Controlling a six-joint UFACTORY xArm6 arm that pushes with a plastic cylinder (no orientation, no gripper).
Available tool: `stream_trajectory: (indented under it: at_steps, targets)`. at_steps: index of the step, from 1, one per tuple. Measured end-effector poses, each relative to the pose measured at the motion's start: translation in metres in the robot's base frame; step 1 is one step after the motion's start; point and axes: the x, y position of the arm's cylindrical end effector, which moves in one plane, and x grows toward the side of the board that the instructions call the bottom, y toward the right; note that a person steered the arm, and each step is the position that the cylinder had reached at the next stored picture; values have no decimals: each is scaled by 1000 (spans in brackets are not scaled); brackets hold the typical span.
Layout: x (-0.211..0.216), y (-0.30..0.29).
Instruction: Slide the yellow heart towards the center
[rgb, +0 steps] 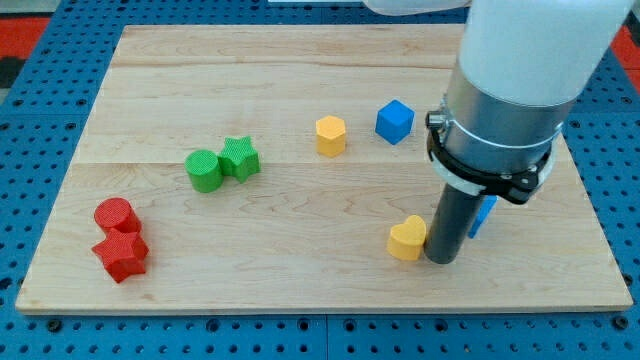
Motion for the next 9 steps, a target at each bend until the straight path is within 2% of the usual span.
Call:
stream_trajectory:
  at_steps: [2,7,9]
  targets:
    - [-18,-6]
    - [-18,-37]
    - [0,-46]
